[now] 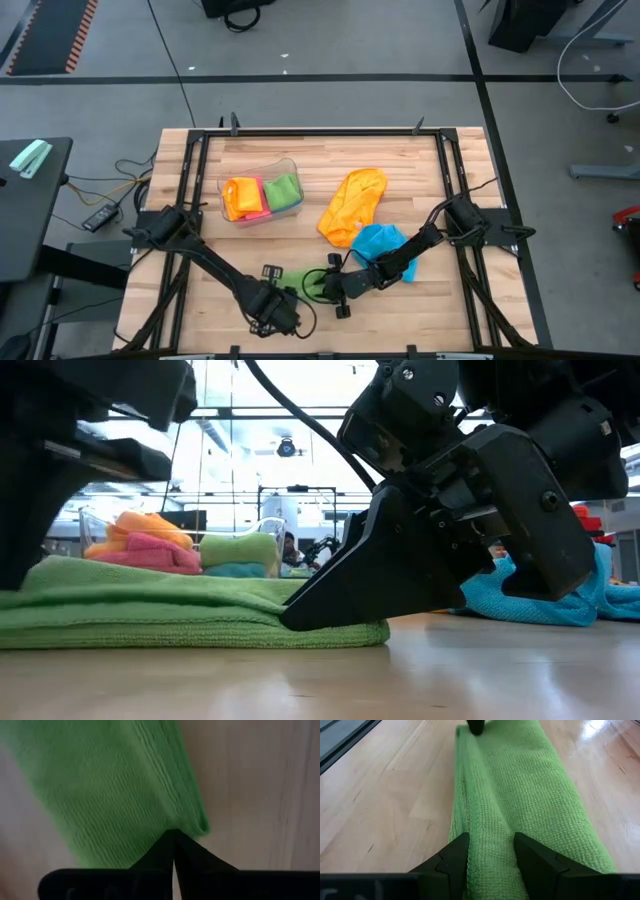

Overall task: Fold microfiber towels
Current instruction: Fold the green microfiber towel

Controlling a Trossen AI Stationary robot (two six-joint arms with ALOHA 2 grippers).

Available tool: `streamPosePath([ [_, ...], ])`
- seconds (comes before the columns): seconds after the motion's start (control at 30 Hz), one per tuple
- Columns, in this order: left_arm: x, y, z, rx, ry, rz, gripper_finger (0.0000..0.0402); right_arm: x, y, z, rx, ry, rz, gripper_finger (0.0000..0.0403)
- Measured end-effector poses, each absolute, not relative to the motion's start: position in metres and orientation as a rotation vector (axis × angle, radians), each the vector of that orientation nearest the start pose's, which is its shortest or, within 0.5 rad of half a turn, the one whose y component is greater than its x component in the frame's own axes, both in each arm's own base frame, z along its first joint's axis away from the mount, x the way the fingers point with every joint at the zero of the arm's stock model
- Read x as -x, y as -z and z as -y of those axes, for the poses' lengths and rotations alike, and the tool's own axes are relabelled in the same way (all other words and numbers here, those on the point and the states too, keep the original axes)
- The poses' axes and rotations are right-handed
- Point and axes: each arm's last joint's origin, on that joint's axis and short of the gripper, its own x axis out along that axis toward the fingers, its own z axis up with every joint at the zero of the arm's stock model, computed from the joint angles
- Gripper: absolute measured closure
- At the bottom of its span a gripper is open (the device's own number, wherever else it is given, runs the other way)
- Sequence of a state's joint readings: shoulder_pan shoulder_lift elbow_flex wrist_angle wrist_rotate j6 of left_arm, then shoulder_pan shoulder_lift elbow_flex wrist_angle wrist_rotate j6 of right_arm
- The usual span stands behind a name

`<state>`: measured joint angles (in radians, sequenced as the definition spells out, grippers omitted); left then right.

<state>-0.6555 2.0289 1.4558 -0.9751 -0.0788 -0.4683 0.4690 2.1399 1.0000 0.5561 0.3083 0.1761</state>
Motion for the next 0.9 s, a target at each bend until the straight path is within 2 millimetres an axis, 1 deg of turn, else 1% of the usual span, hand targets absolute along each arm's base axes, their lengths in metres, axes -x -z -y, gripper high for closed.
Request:
streamPosePath([
  [0.1, -0.304, -0.170, 0.231, -0.188, 0.114, -1.493, 0.0378, -0.360, -0.076, -0.172, 0.050, -0.108, -0.551, 0.0235],
  [0.2, -0.307, -0.177, 0.234, -0.205, 0.137, -1.463, 0.0385, -0.360, -0.076, -0.172, 0.050, -0.108, -0.551, 0.0235],
  [0.27, -0.309, -0.181, 0.235, -0.261, 0.136, -1.426, 0.0390, -0.360, -0.076, -0.172, 0.049, -0.112, -0.553, 0.0235],
  [0.33, -0.308, -0.181, 0.236, -0.354, 0.138, -1.393, 0.0391, -0.359, -0.076, -0.173, 0.051, -0.123, -0.558, 0.0235],
  [0.4, -0.304, -0.181, 0.237, -0.445, 0.161, -1.387, 0.0385, -0.359, -0.075, -0.173, 0.053, -0.133, -0.571, 0.0235],
  [0.47, -0.302, -0.182, 0.239, -0.506, 0.180, -1.377, 0.0369, -0.358, -0.074, -0.172, 0.068, -0.142, -0.592, 0.0235],
  [0.57, -0.299, -0.182, 0.243, -0.553, 0.210, -1.368, 0.0334, -0.356, -0.077, -0.172, 0.096, -0.156, -0.624, 0.0235],
  [0.73, -0.293, -0.182, 0.250, -0.599, 0.251, -1.361, 0.0269, -0.349, -0.091, -0.169, 0.139, -0.184, -0.693, 0.0235],
  [0.83, -0.289, -0.181, 0.254, -0.663, 0.267, -1.340, 0.0235, -0.345, -0.099, -0.168, 0.168, -0.203, -0.717, 0.0235],
  [0.9, -0.286, -0.177, 0.256, -0.719, 0.257, -1.310, 0.0218, -0.344, -0.103, -0.166, 0.183, -0.207, -0.728, 0.0235],
])
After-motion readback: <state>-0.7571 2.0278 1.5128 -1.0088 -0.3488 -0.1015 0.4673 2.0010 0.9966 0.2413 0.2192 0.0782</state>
